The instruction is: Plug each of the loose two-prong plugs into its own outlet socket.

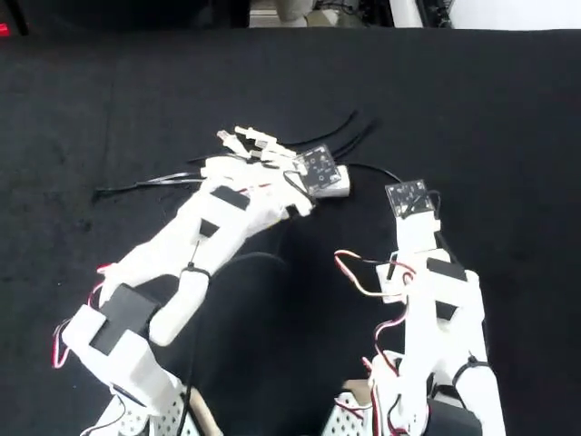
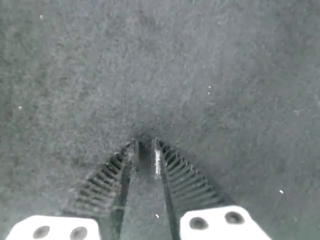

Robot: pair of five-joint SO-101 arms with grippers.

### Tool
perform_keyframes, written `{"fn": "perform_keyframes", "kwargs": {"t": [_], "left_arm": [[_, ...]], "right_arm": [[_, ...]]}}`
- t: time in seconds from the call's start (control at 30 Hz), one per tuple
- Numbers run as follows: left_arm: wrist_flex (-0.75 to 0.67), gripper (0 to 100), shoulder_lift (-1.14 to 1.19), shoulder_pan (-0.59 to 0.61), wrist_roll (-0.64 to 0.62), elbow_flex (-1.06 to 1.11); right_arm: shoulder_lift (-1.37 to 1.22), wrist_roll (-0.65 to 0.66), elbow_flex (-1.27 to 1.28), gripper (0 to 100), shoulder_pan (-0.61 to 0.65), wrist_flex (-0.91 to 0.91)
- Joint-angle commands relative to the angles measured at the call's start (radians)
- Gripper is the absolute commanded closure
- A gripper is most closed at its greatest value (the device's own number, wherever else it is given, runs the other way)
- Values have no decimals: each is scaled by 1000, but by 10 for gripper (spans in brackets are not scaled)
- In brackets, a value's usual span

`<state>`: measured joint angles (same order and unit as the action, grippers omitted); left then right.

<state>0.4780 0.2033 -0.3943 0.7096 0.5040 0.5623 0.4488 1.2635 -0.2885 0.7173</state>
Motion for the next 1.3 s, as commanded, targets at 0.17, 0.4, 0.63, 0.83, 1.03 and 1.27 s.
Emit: {"fn": "perform_keyframes", "kwargs": {"t": [0.17, 0.4, 0.63, 0.83, 1.03, 1.27], "left_arm": [[158, 908, -104, -47, 100, 58], [267, 845, -238, -30, 87, 56], [94, 774, -255, 1, -74, 58], [68, 752, -127, -1, -98, -58], [172, 755, 106, -19, -103, -283], [241, 806, 184, -22, -72, -328]], "right_arm": [[-1, -6, -48, 938, -9, -15], [-1, -6, -48, 938, -8, -15], [-1, -6, -48, 938, -8, -17], [-1, 20, -48, 938, -8, -17], [-1, 21, -48, 938, -8, -17], [-1, 21, -48, 938, -8, -17]]}}
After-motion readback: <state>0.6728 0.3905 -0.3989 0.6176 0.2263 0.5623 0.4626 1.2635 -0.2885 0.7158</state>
